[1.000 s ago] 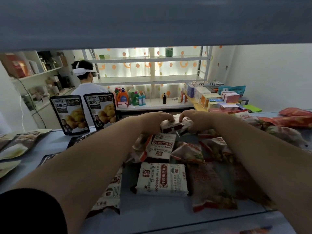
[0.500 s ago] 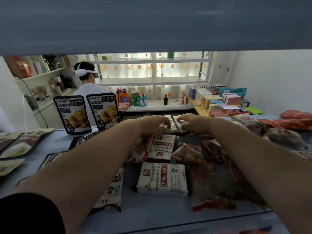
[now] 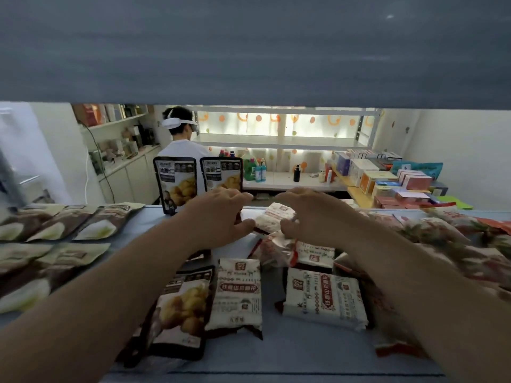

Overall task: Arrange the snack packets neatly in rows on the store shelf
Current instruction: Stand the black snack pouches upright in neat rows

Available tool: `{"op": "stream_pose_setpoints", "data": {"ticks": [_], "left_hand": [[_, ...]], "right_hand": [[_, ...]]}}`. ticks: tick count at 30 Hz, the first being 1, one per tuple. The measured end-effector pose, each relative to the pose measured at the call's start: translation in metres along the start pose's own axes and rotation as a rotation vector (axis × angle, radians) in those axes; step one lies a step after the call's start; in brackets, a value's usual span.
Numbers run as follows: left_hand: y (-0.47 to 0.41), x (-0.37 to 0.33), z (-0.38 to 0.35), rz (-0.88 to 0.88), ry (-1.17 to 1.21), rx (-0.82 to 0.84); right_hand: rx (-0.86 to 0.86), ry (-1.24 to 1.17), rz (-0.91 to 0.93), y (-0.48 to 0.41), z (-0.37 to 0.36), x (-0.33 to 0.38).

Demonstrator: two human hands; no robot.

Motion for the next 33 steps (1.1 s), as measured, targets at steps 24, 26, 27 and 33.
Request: {"op": "stream_pose_setpoints", "data": {"ticks": [24, 26, 27, 33], "left_hand": [[0.08, 0.162, -0.059, 0.179, 0.112, 0.547], [0.078, 0.164, -0.057, 0.193, 0.07, 0.577], [0.078, 0.164, -0.056, 0.196, 0.066, 0.581], [0.08, 0.162, -0.056, 0.224, 0.189, 0.577]], "right_hand": [[0.394, 0.154, -0.024, -0.151, -0.052, 0.133], [0.413, 0.177, -0.035, -0.156, -0.051, 0.134], [0.417, 0.182, -0.042, -0.158, -0.05, 0.133], [0.319, 0.206, -0.055, -0.163, -0.054, 0.127]]}}
Point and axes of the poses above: each hand's wrist, its own y-axis away from the middle knuckle, its own z-axis out of the back of the hand, x = y × z, the point moved 3 cm from there along -y, towards the middle knuckle, and after that the axes turned 14 degrees about x, right-handed, at the moved point
